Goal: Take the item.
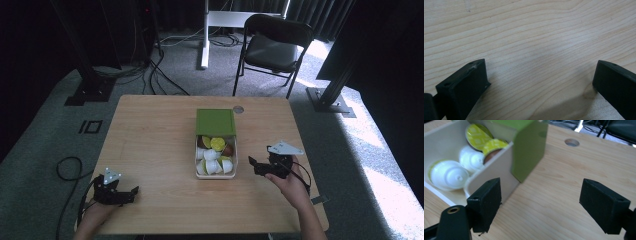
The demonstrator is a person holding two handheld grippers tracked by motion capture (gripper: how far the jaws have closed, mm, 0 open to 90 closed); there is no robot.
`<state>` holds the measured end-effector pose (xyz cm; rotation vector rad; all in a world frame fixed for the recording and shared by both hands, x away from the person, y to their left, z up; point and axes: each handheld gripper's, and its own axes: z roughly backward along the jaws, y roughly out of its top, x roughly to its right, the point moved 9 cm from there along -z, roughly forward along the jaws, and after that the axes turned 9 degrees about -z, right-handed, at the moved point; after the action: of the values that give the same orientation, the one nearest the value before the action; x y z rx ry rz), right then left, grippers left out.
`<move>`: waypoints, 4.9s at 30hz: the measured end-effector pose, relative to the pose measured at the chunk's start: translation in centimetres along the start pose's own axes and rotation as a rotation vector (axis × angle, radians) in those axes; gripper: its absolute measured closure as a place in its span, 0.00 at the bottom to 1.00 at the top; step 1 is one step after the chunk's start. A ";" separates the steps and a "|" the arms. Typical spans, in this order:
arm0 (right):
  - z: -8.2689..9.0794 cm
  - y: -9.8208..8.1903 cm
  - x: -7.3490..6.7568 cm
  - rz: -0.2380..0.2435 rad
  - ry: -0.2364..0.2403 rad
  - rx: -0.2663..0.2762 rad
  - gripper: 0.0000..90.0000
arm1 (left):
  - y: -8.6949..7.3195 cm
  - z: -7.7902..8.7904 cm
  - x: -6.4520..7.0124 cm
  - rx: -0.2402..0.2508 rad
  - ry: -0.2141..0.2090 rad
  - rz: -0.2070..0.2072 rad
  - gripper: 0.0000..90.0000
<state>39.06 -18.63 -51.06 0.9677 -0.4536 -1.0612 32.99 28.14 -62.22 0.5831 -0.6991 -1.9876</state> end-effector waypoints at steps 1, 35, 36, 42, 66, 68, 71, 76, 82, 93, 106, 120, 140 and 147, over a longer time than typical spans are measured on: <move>0.0 0.0 0.0 0.000 0.000 0.000 0.19 | 0.0 0.0 0.0 0.000 0.000 0.000 0.01; -4.8 1.3 -12.2 0.139 0.210 -0.038 0.24 | 0.0 0.0 0.0 0.002 0.000 0.003 0.01; -5.0 1.1 -12.3 0.141 0.212 -0.041 0.24 | 0.0 0.0 0.0 0.002 0.000 0.003 0.01; -6.0 0.2 -13.2 0.153 0.197 -0.062 0.28 | 0.0 0.0 0.0 0.001 0.000 0.001 0.01; -8.5 -2.8 -12.7 0.201 0.118 -0.155 0.43 | 0.0 0.0 0.0 0.000 0.000 0.000 0.01; -8.5 -2.7 -12.7 0.205 0.113 -0.156 0.48 | 0.0 0.0 0.0 0.000 0.000 0.000 0.01; -8.4 -2.7 -12.6 0.220 0.113 -0.159 0.52 | 0.0 0.0 0.0 0.000 0.000 0.000 0.01; -8.1 -2.5 -12.4 0.205 0.131 -0.162 0.52 | 0.0 0.0 0.0 0.000 0.000 0.000 0.01; -7.3 -1.7 -12.1 0.191 0.136 -0.132 0.53 | 0.0 0.0 0.0 0.000 0.000 0.001 0.01; -5.3 0.6 -11.7 0.191 0.168 -0.072 0.53 | 0.0 0.0 0.0 0.002 0.000 0.003 0.01; -3.9 3.9 -10.5 0.166 0.153 0.042 0.53 | 0.0 0.0 0.0 0.000 -0.001 0.001 0.01; -3.0 6.5 -5.0 0.133 0.016 0.160 0.53 | 0.0 0.0 0.0 0.002 0.001 0.000 0.01; -6.0 5.9 3.9 0.025 -0.141 0.140 0.53 | 0.0 0.0 0.0 0.001 0.000 0.001 0.01; -7.5 5.0 6.0 -0.004 -0.169 0.124 0.53 | 0.0 0.0 0.0 0.000 0.000 0.000 0.01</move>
<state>49.82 -19.83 -51.52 0.9919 -0.6634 -1.1336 32.99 28.14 -62.22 0.5825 -0.6992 -1.9877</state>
